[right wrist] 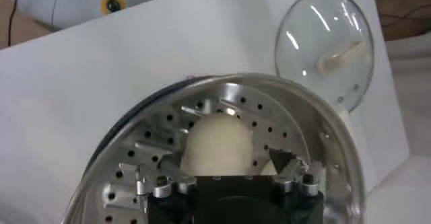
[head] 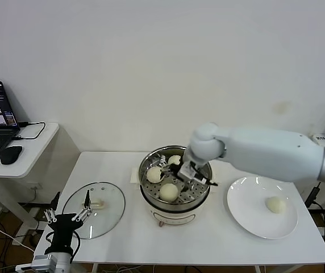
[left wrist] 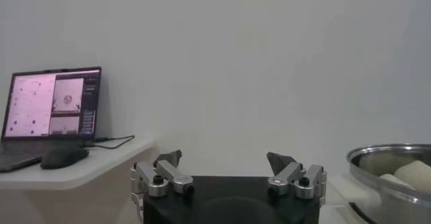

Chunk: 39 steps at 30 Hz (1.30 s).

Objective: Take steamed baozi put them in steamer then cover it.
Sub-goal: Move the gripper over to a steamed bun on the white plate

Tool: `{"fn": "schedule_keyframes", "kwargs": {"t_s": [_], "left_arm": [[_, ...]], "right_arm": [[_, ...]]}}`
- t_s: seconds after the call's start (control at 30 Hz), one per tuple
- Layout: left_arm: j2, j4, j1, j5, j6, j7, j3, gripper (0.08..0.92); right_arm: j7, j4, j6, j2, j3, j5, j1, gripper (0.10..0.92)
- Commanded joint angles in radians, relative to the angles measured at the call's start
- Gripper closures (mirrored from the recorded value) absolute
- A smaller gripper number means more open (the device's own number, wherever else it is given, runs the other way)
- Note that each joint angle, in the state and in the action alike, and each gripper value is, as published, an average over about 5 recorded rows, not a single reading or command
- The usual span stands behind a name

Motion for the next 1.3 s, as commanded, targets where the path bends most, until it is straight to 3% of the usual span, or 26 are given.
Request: {"fn": "schedule_keyframes", "kwargs": {"t_s": [0.03,0.23,0.43,0.57,0.8,1.03,1.3], "left_arm": [[0.006,0.004,-0.003,-0.001,0.002,0.001,0.003,0.177],[0.021,0.015,-0.012,-0.002,0.002,0.001,0.009,0.177],[0.043,0.027,-0.021,-0.009,0.002,0.002,0.009,0.177],[0.043,0.034,-0.027,-0.009,0.002,0.003,0.020,0.177],[0.034,0.031,-0.024,-0.003,0.001,0.003,0.037,0.177],[0.027,0.024,-0.019,0.004,0.002,0.002,0.042,0.177],[0.025,0.018,-0.008,0.009,0.004,0.002,0.030,0.177]], "right_arm": [[-0.063,0.039,-0.214,-0.236,0.122,0.126,0.041,0.203],[-0.044,0.092,-0.418,-0.489,0.174,0.175,-0.023,0.203],[-0.047,0.112,-0.391,-0.716,0.273,0.087,-0.220,0.202],[-0.043,0.078,-0.356,-0.778,0.329,-0.005,-0.347,0.203],[-0.005,0.011,-0.339,-0.773,0.416,-0.103,-0.564,0.202],[0.035,-0.077,-0.345,-0.694,0.804,-0.146,-0.994,0.203],[0.057,-0.210,-0.324,-0.555,0.941,-0.215,-1.113,0.203]]}}
